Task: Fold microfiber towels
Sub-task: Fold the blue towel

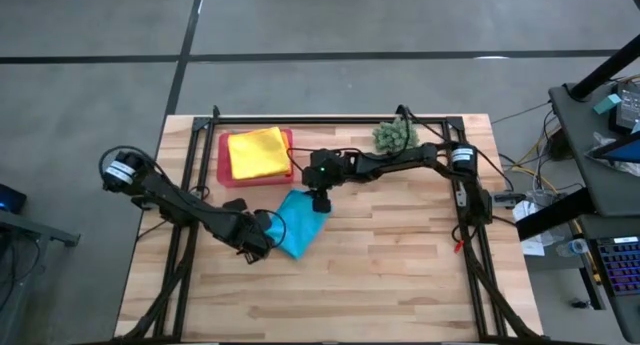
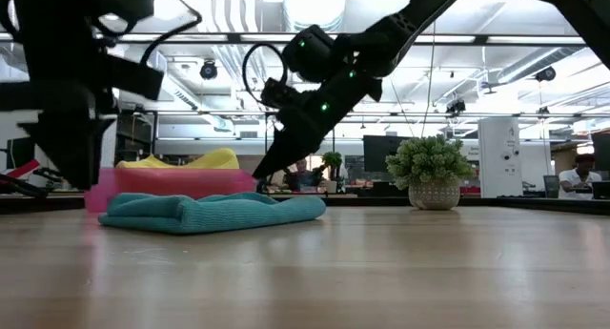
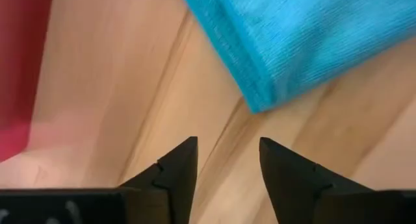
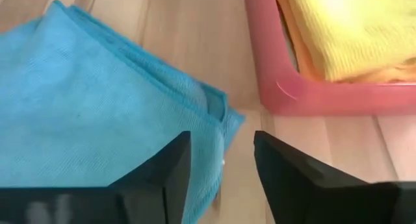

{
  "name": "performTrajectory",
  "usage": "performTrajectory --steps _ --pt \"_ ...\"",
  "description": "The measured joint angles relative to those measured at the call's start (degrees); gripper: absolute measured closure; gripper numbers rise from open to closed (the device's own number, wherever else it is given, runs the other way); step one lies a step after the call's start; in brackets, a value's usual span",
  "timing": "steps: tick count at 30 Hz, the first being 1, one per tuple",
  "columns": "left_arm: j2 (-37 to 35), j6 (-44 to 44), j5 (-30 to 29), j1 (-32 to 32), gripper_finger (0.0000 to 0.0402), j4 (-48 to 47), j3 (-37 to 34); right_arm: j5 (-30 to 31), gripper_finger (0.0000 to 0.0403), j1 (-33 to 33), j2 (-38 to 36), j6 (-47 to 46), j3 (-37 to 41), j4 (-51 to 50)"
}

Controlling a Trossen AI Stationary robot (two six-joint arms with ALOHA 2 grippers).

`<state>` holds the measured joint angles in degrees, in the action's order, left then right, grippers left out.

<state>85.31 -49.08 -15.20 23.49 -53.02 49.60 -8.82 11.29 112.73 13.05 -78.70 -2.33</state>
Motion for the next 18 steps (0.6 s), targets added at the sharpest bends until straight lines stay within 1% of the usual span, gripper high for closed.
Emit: performTrajectory --steps 3,8,10,18 --pt "-1.3 -0.1 0.3 0.0 0.0249 0.5 1.2 0.0 0.0238 -0.4 -2.0 -0.3 0.5 -2.9" --pt "-2.1 1.5 0.0 1.0 0.0249 11.2 1.5 -0.3 0.0244 -3.9 -4.8 -2.0 4.8 -1.4" --pt "-2.0 1.9 0.0 1.9 0.0249 13.8 0.9 -0.4 0.0254 -6.1 -4.9 -3.3 6.5 0.8" --pt "-1.3 2.5 -0.5 3.0 0.0249 13.0 -2.7 -0.2 0.0286 -16.2 -3.0 -7.1 12.2 16.0"
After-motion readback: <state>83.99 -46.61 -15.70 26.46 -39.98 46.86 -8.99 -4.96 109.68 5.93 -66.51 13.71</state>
